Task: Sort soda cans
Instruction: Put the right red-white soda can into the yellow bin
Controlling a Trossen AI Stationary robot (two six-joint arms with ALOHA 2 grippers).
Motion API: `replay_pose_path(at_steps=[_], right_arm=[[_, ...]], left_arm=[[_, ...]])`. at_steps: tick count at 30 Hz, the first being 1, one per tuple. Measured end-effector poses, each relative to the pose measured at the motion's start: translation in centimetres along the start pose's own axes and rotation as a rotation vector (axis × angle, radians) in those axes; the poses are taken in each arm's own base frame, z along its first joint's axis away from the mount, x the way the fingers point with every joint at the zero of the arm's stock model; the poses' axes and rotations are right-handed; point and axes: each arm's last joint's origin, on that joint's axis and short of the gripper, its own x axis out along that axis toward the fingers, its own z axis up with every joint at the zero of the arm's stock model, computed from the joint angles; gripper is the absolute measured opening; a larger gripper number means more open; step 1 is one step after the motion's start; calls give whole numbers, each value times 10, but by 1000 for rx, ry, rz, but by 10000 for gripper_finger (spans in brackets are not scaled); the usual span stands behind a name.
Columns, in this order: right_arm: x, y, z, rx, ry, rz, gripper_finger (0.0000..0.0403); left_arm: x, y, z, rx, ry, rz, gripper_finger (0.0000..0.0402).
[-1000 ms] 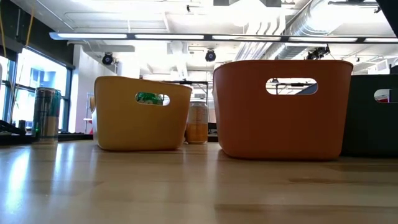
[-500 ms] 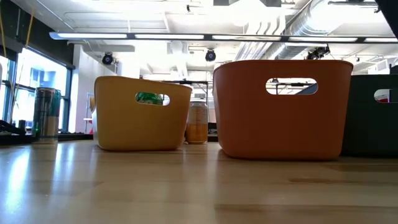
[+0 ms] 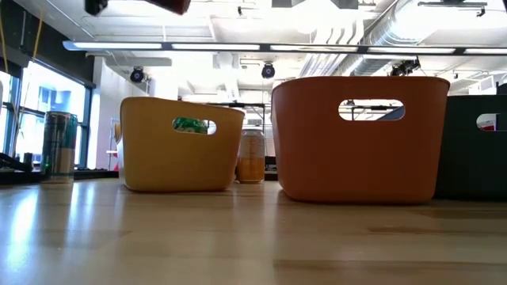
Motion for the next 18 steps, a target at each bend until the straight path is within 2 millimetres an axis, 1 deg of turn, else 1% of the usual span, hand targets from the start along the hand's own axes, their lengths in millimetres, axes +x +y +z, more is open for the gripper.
replay_pose_path(at_steps=[2,4,6,7,10,14,18], right_arm=[[1,-2,-3,-1,28,-9,378],[8,-2,-10,-4,68,-13,378],[10,-2,-12,-6,79,-12,378],[9,-3,-10,-3,68,-13,378],[3,-6,-6,1,50,-20,378],[9,-6,-13,-7,104,-22,378],[6,-6,-12,-8,106,-17,378]], left_arm=[[1,-6,12,11,112,97,284],[7,-8,18,66,270,230,284],[20,-9,19,116,432,322,284],[29,-10,18,137,507,342,284],[59,-6,8,210,702,357,284],[103,2,-11,291,851,387,284],[127,11,-26,363,971,404,284]])
